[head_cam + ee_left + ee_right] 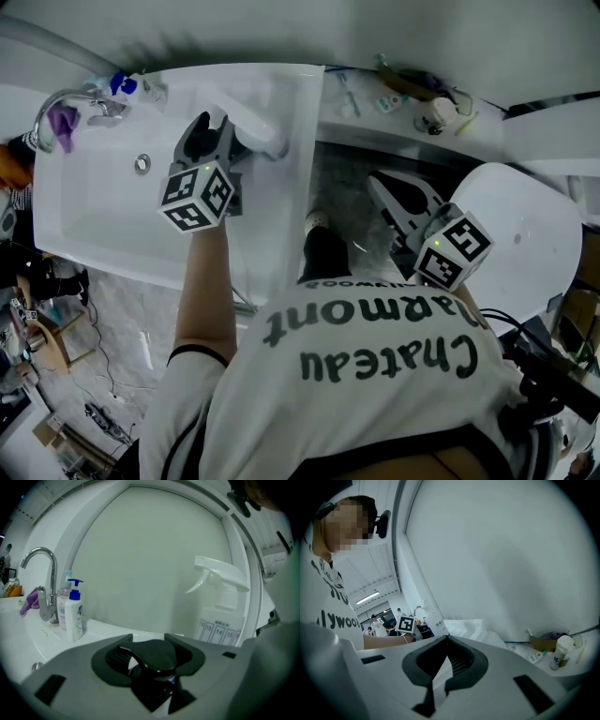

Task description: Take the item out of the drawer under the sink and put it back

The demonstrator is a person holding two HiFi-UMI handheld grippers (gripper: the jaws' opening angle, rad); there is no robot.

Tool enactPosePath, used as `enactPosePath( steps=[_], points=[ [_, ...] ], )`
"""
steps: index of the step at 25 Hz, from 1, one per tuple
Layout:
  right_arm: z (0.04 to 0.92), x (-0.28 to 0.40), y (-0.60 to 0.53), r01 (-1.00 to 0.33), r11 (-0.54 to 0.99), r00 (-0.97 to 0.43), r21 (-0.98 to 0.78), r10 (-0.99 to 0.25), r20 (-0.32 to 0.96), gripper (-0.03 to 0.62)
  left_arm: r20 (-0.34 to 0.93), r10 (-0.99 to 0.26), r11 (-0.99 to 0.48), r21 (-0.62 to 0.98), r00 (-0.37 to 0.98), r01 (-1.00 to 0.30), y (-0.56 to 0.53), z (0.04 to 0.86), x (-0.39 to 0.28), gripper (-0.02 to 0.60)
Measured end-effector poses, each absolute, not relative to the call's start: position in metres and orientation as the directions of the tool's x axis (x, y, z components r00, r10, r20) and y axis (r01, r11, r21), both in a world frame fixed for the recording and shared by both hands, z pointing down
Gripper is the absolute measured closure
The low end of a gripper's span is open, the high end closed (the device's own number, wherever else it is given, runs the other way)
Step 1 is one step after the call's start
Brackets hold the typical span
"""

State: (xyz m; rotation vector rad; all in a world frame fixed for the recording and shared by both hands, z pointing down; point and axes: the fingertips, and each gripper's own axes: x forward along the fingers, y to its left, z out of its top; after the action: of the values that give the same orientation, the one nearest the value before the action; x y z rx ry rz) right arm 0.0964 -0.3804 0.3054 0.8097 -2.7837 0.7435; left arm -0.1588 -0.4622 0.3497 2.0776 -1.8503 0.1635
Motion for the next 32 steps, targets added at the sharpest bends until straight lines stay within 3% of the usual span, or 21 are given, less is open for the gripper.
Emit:
enactPosePath(
  steps=[25, 32],
  points=[
    [0.303, 0.096, -0.377, -0.53, 0.726, -0.848, -0.439, -0.459, 0.265, 0.583, 0.294, -0.93, -0.197, 0.107, 0.22, -0.975, -0.472, 0.352, -0.144, 0.367],
    [0.299, 0.096, -0.377, -0.523, 0.734, -0.853, -0.434, -0.458, 0.252, 0.583, 0.265, -0.948, -0.163, 0.077, 0.178, -0.984, -0.473, 0.352, -0.148, 0.367]
  ],
)
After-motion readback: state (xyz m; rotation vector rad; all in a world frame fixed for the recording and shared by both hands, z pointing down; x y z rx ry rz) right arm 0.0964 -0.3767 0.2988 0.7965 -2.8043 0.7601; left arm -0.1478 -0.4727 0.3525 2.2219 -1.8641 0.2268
